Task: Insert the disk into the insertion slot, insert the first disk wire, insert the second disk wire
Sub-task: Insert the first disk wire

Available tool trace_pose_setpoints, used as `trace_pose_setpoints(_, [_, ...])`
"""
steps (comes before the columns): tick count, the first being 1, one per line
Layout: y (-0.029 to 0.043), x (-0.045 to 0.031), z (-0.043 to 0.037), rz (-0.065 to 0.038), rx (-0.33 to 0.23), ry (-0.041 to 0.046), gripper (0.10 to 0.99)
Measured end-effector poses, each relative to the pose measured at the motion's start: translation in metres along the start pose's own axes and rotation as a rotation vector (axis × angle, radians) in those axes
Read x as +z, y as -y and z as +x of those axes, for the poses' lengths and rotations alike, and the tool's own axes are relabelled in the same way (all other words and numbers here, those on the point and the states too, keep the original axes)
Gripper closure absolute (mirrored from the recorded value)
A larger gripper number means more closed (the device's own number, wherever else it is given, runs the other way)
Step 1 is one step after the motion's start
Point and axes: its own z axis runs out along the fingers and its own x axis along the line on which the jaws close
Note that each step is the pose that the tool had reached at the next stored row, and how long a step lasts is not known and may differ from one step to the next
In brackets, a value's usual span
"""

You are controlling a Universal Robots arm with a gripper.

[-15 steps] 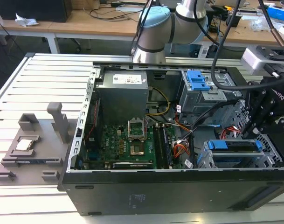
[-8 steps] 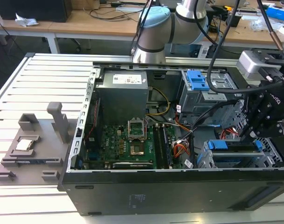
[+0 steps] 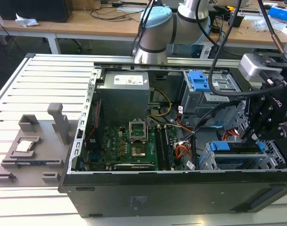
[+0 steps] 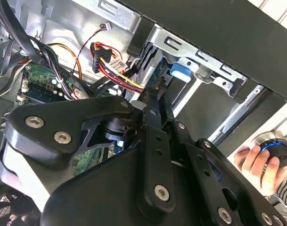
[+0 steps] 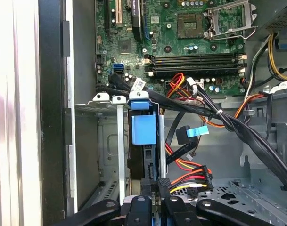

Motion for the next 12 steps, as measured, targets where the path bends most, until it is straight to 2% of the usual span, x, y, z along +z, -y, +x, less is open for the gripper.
trace_pose_setpoints(5, [0.0031,0.0003,-0.0002,0.0,0.0,-0.0002,0.914])
trace_pose_setpoints(8, [0.003,0.0035,-0.0004,0.0,0.0,0.0004,0.914])
trace_pose_setpoints(12, [0.0029,0.0037,-0.0004,0.0,0.0,0.0,0.914])
